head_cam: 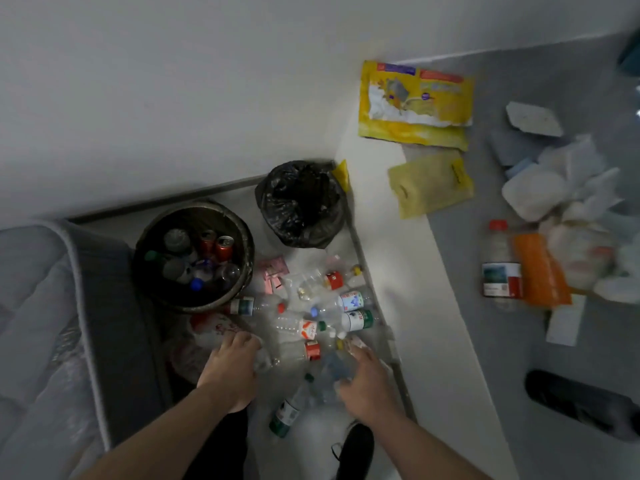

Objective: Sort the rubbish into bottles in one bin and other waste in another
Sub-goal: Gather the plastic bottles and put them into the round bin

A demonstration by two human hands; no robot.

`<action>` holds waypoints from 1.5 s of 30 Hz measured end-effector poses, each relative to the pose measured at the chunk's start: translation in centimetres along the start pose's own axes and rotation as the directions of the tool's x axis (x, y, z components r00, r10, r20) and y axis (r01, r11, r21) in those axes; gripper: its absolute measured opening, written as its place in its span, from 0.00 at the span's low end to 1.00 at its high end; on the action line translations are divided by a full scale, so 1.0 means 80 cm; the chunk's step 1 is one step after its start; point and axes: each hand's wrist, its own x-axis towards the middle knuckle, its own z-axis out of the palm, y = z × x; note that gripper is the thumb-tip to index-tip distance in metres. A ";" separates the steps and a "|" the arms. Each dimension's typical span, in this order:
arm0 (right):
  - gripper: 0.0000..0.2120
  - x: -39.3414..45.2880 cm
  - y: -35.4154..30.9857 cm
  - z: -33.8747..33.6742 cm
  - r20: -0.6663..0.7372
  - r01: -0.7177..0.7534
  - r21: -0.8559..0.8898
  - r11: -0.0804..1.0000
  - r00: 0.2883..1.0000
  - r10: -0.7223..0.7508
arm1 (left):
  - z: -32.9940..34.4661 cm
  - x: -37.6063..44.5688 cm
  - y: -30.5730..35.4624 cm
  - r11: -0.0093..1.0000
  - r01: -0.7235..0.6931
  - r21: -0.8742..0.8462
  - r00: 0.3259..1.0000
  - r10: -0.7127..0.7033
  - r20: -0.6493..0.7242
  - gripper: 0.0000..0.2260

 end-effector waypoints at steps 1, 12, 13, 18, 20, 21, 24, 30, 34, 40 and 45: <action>0.34 -0.010 0.021 -0.009 -0.002 0.007 0.011 1.000 1.000 -0.007 | 0.004 -0.011 0.020 1.000 0.005 0.008 1.000 -0.005 -0.005 0.24; 0.27 -0.140 0.193 -0.154 -0.127 0.095 0.064 0.993 0.988 -0.087 | -0.056 -0.111 0.265 0.997 -0.076 -0.032 0.988 0.071 -0.140 0.25; 0.27 -0.148 0.204 -0.165 -0.152 0.096 0.069 0.993 0.985 -0.085 | -0.065 -0.117 0.289 0.994 -0.107 -0.019 0.981 0.103 -0.164 0.25; 0.28 -0.175 0.256 -0.192 -0.260 0.068 0.123 0.990 0.965 -0.034 | -0.099 -0.120 0.375 0.975 -0.220 0.007 0.955 0.217 -0.201 0.25; 0.29 -0.186 0.272 -0.196 -0.283 0.060 0.131 0.990 0.959 -0.021 | -0.108 -0.125 0.398 0.970 -0.244 0.013 0.944 0.241 -0.228 0.25; 0.29 -0.193 0.278 -0.197 -0.295 0.047 0.138 0.989 0.955 -0.004 | -0.112 -0.131 0.407 0.967 -0.256 0.016 0.938 0.252 -0.239 0.25; 0.29 -0.227 0.283 -0.198 -0.322 0.019 0.164 0.986 0.946 0.035 | -0.125 -0.160 0.416 0.962 -0.273 0.011 0.933 0.268 -0.240 0.25; 0.29 -0.310 0.259 -0.204 -0.327 -0.005 0.206 0.978 0.942 0.074 | -0.159 -0.232 0.386 0.969 -0.243 0.041 0.950 0.246 -0.192 0.26; 0.29 -0.365 0.233 -0.204 -0.325 -0.019 0.291 0.957 0.939 0.117 | -0.169 -0.288 0.365 0.971 -0.232 0.050 0.955 0.238 -0.176 0.25; 0.29 -0.415 0.218 -0.221 -0.336 -0.010 0.284 0.959 0.936 0.110 | -0.179 -0.340 0.362 0.969 -0.241 0.057 0.958 0.247 -0.148 0.26; 0.30 -0.411 0.225 -0.275 -0.372 -0.033 0.228 0.973 0.921 0.119 | -0.218 -0.331 0.402 0.956 -0.291 0.034 0.942 0.293 -0.164 0.25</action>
